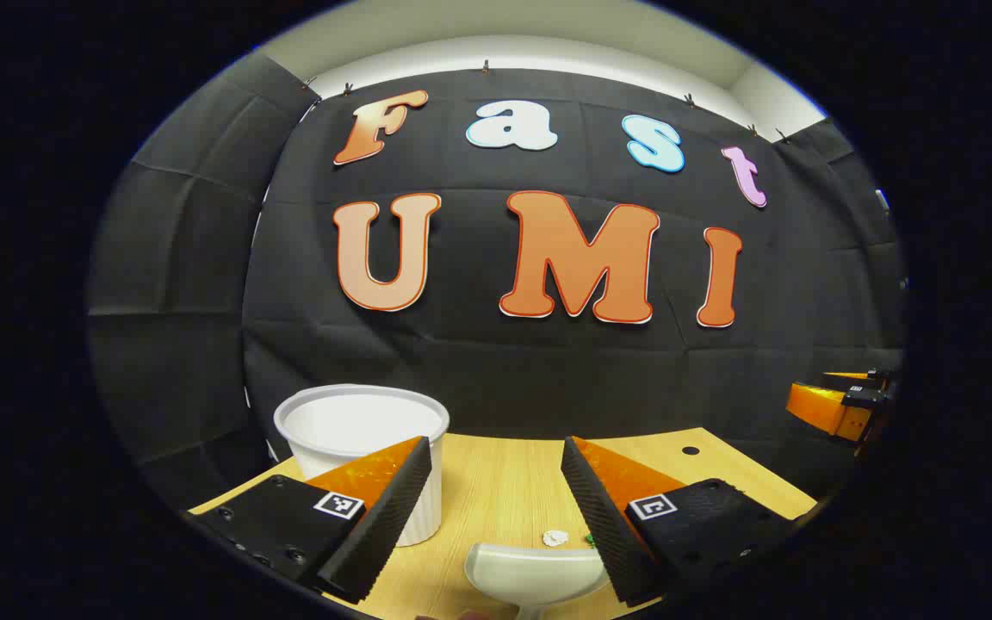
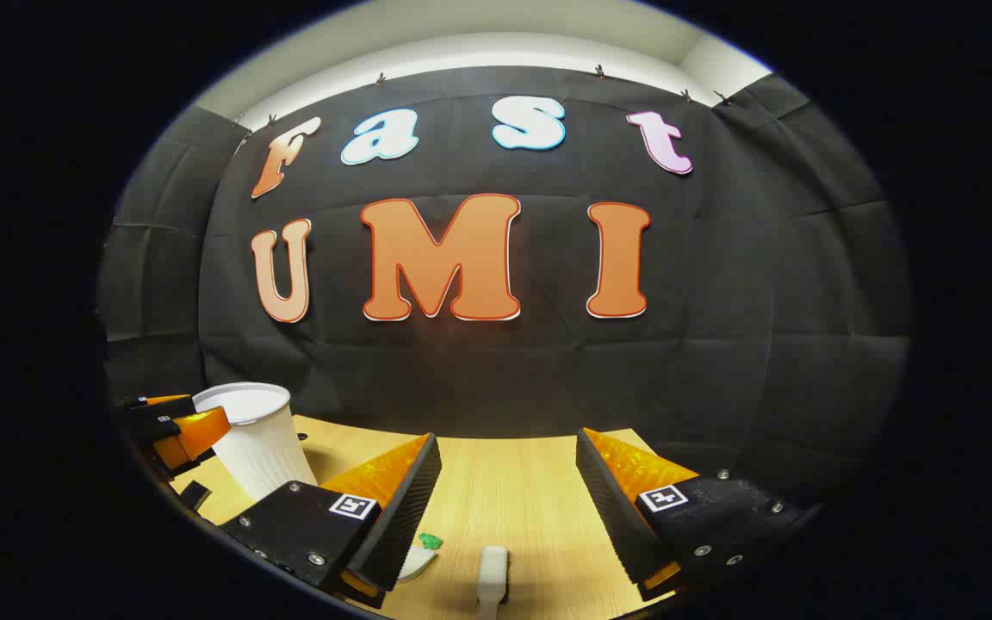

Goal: Pick up the small broom and dustpan from the desktop, sweep the trash into the dustpan with the broom, and then empty the trash into the garbage bin.

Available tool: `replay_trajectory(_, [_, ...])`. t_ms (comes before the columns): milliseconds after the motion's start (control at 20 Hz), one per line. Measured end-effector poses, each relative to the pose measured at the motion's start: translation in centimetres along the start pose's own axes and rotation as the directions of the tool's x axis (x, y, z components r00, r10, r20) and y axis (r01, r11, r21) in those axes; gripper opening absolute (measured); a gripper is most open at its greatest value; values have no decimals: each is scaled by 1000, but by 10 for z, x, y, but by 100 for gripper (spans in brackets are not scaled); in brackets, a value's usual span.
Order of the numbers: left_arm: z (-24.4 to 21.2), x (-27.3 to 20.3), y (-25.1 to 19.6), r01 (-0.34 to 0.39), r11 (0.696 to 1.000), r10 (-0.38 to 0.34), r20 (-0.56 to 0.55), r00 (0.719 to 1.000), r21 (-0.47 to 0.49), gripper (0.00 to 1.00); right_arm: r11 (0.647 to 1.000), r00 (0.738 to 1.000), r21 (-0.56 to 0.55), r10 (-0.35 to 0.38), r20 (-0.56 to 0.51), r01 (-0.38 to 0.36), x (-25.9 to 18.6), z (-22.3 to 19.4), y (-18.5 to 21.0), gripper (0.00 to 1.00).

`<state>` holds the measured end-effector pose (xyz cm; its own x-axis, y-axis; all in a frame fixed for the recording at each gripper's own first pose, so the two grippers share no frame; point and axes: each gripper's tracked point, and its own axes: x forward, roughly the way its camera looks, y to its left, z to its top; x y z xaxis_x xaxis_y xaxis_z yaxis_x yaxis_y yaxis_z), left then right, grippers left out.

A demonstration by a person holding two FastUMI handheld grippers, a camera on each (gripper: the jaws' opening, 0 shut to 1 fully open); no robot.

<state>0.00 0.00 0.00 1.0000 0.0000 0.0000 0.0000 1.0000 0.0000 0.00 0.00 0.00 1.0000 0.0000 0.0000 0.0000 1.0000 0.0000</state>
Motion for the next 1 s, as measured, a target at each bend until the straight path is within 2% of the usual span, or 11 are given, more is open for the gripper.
replay_trajectory(600, [9,-10,-1,45,998,-46,27,999,32,96,1000,1000,0,2,-23,-2,-15,-9,4,95])
replay_trajectory(1000, [-6,-14,-3,64,997,-63,-14,998,32,96,1000,999,-3,10,-46,-10,-21,-15,8,94])
